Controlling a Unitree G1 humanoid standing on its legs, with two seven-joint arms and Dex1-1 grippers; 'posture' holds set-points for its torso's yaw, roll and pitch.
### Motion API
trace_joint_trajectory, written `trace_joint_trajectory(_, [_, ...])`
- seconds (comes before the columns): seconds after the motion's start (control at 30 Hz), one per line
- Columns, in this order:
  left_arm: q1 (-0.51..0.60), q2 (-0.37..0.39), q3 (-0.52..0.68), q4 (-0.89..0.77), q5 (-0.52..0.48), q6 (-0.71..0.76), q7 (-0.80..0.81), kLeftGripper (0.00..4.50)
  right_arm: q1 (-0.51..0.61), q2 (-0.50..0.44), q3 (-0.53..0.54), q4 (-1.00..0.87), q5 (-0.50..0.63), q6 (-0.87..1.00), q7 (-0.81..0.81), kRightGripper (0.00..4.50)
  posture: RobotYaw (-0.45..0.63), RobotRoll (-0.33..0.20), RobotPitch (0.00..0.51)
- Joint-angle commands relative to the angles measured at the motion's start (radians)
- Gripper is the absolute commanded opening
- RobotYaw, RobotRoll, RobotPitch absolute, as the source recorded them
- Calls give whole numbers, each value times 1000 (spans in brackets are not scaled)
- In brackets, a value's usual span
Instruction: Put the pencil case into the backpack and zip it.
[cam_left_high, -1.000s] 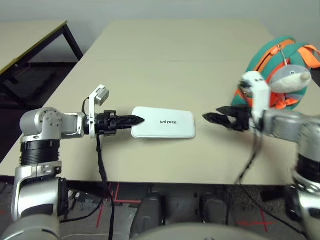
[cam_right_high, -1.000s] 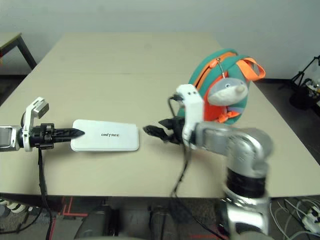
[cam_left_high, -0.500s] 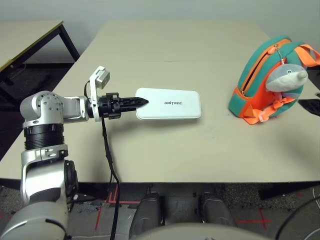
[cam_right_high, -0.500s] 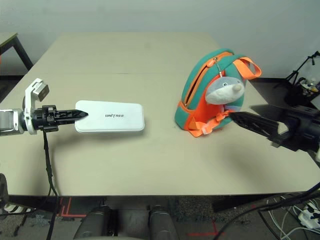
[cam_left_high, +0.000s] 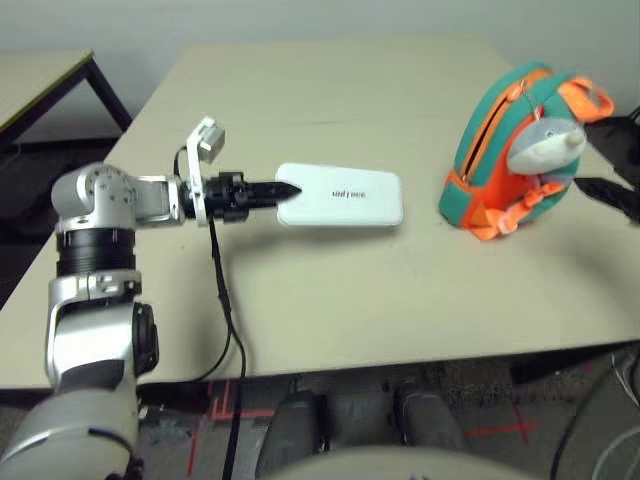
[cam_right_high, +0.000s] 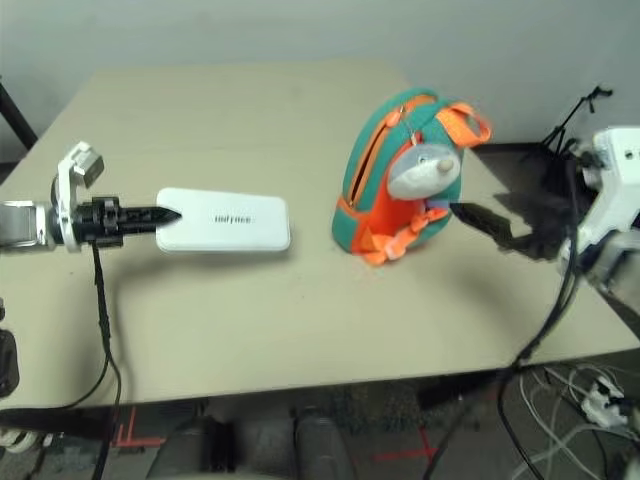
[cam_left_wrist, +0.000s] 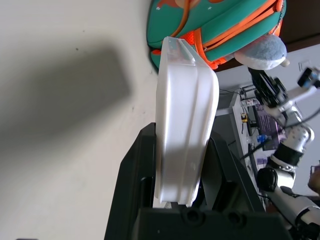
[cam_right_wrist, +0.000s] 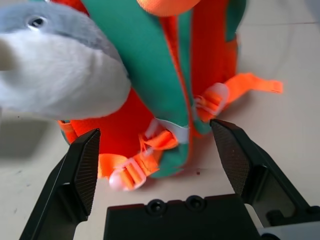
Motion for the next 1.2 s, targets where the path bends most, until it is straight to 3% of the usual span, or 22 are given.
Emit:
trace_joint_trajectory(0.03, [21, 11, 38, -30, -10, 19, 14, 1308, -66, 23, 82, 127, -96, -86, 57, 4500, -58, 0, 37])
trace_joint_trajectory(0.3, [58, -7, 108, -84, -19, 56, 56, 1308, -331, 130, 192, 465, -275, -306, 138, 4500, -20, 0, 29])
trace_joint_trajectory(0.43, [71, -18, 135, -111, -23, 75, 73, 1308, -386, 161, 194, 530, -303, -336, 183, 4500, -6, 0, 25])
trace_joint_trajectory(0.6, [82, -22, 152, -124, -35, 79, 89, 1308, -386, 171, 181, 526, -303, -314, 216, 3402, 2, 0, 21])
trace_joint_trajectory(0.77, [77, -27, 159, -126, -39, 79, 98, 1308, -360, 171, 152, 453, -276, -264, 211, 1797, -5, 0, 20])
trace_joint_trajectory(0.93, [64, -38, 158, -118, -34, 76, 101, 1308, -304, 161, 101, 250, -211, -127, 195, 249, -21, 0, 23])
trace_joint_trajectory(1.2, [36, -44, 136, -82, -22, 46, 94, 1308, -213, 147, -34, -285, 80, 329, 112, 86, -66, 0, 32])
